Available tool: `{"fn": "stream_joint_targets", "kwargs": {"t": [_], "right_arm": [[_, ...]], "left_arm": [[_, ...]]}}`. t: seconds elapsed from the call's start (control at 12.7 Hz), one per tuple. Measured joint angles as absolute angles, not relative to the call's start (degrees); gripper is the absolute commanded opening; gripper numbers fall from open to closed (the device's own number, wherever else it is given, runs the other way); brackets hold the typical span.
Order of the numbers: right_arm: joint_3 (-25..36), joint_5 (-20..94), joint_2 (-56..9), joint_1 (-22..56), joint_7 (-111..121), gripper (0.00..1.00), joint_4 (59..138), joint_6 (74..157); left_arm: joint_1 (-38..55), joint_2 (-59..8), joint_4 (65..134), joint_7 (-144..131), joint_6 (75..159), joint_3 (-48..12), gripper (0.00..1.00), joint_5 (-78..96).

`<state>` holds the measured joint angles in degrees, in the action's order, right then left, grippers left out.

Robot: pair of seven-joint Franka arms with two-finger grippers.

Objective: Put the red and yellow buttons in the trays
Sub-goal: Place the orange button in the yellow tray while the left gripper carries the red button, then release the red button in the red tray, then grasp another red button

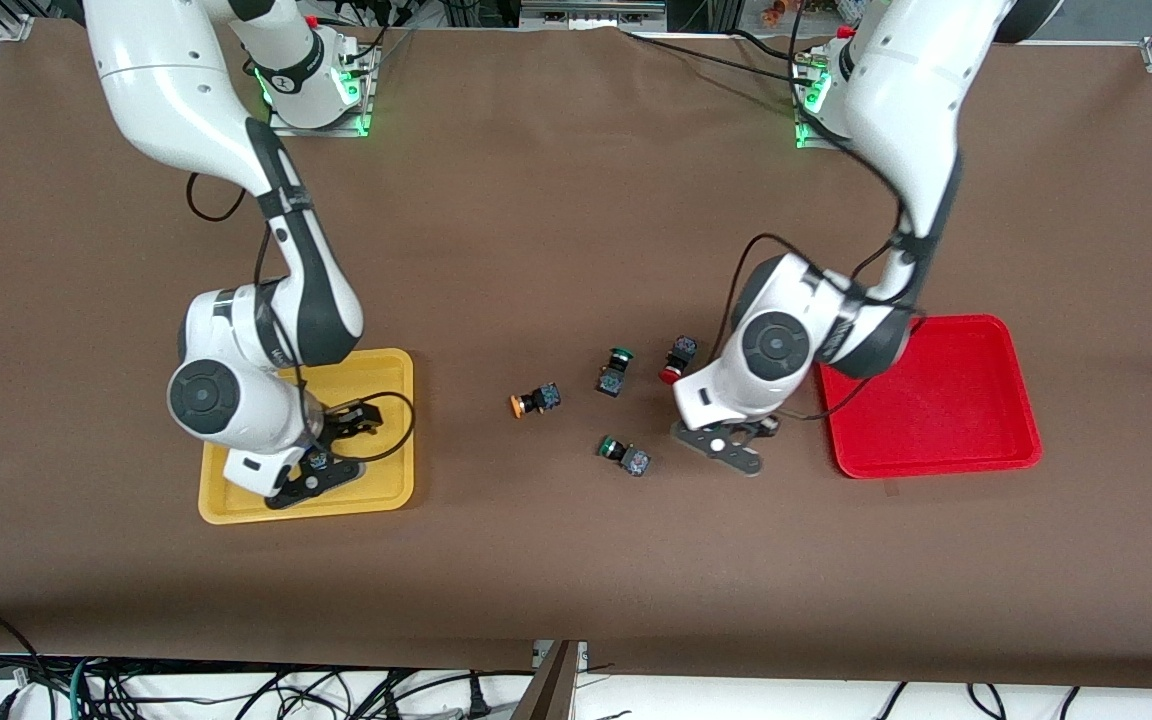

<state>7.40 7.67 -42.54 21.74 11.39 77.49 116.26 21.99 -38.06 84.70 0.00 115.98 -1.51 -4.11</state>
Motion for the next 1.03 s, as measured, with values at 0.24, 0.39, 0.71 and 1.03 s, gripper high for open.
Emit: {"fn": "stream_joint_targets", "kwargs": {"t": [0.24, 0.39, 0.71, 1.03], "right_arm": [[5.29, 7.61, -42.33, 26.84, 12.0, 1.0, 75.15, 114.94], [4.64, 7.35, -43.08, 32.89, 13.6, 1.0, 75.15, 117.72], [4.66, 4.13, -46.63, 39.75, 22.37, 1.0, 75.17, 126.02], [5.26, 4.09, -49.23, 38.79, 39.3, 1.0, 75.33, 131.82]], "left_arm": [[18.33, -33.29, 85.63, 5.6, 103.6, 0.55, 0.0, -8.12], [15.17, -33.75, 87.65, 9.44, 103.62, 0.61, 0.0, -12.21], [9.07, -35.25, 95.53, 16.39, 115.77, 0.63, 0.87, -13.39], [7.63, -35.17, 98.34, 17.61, 119.36, -0.16, 1.0, -13.38]]}}
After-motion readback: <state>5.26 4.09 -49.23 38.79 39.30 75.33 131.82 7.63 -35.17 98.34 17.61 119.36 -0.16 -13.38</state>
